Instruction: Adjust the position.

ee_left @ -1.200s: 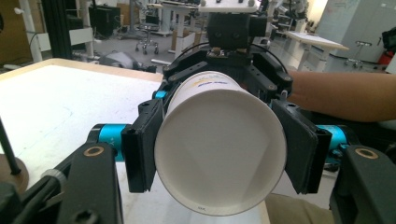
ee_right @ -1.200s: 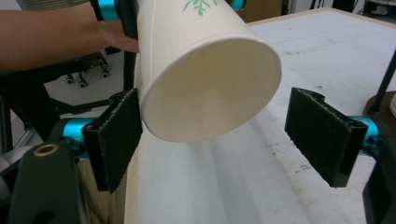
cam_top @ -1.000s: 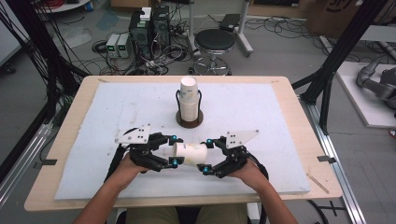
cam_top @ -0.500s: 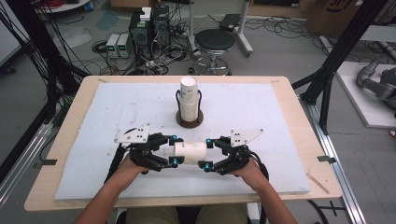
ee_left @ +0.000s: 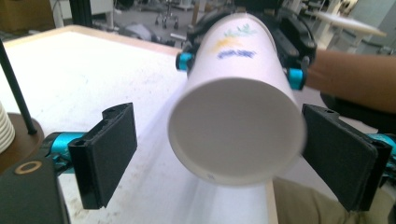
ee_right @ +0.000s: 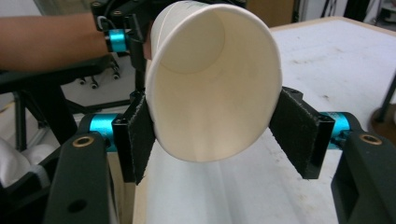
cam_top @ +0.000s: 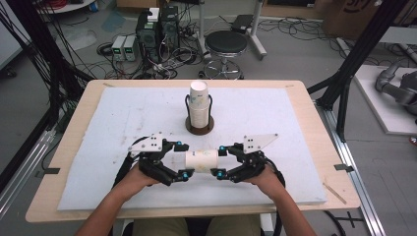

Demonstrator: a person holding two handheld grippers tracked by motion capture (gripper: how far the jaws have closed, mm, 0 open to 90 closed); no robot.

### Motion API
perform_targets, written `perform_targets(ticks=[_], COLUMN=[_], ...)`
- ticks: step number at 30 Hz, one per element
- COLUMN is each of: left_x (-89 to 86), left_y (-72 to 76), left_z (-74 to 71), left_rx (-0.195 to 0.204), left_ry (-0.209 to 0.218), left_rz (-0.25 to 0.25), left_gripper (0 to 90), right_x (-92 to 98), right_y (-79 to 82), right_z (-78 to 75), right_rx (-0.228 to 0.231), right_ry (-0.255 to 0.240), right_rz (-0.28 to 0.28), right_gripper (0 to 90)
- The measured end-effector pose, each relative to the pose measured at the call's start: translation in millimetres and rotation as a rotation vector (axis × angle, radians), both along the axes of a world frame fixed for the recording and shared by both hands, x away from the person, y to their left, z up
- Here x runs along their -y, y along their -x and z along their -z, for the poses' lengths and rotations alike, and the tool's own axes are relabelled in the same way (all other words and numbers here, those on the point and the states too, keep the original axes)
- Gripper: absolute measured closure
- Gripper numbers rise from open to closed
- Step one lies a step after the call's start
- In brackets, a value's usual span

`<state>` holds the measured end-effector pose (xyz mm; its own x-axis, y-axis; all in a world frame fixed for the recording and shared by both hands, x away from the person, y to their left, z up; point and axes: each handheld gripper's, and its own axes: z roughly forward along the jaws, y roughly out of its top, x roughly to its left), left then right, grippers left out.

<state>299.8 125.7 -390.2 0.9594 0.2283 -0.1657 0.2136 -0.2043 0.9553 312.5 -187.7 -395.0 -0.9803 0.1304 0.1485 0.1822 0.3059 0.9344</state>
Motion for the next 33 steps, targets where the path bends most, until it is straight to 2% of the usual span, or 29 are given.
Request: perform_targets(ticks=[4,5,7,8,10,11,18,22,26,32,33], left_x=[-3.6,-5.4,-5.9,-7.0,-6.7,-6.0,-0.8,1.2,3.1,9.8,9.8], left_y=[0.5,0.1,0.3,-0.1,0.1,0.2,0.6,0.2,-0.6,-2.3,-2.3], left_z=[-3.0,-5.5,-6.7,-9.5,-10.5,-12.2,-16.8,-19.4,-22.4,-27.8,-27.8], left_rx=[0.013,0.020,0.022,0.034,0.036,0.048,0.066,0.069,0.079,0.096,0.096], left_ry=[-0.037,-0.058,-0.065,-0.095,-0.108,-0.143,-0.208,-0.217,-0.242,-0.298,-0.298], left_rz=[-0.018,-0.029,-0.036,-0.047,-0.060,-0.070,-0.044,-0.041,-0.037,-0.016,-0.016], left_gripper=[12.8,12.8,12.9,13.0,13.3,13.3,14.5,14.5,14.5,15.0,15.2], right_x=[2.0,2.2,1.2,0.7,-0.5,-1.3,-9.0,-15.0,-20.6,-31.4,-31.4], right_y=[-1.4,-1.8,-2.8,-3.0,-4.4,-4.9,-8.7,-9.5,-9.9,-9.9,-9.9], right_z=[-2.2,-4.7,-7.4,-9.4,-13.6,-15.9,-32.2,-40.6,-47.4,-57.5,-57.5], right_rx=[-0.004,0.003,0.019,0.018,0.029,0.035,0.073,0.089,0.106,0.136,0.136], right_ry=[0.028,0.068,0.104,0.119,0.155,0.175,0.289,0.353,0.394,0.489,0.489], right_rz=[0.011,0.020,0.021,0.021,0.024,0.024,0.013,0.001,-0.009,-0.034,-0.034], right_gripper=[34.1,34.1,33.9,33.9,33.6,33.5,33.4,33.4,33.4,33.3,33.3])
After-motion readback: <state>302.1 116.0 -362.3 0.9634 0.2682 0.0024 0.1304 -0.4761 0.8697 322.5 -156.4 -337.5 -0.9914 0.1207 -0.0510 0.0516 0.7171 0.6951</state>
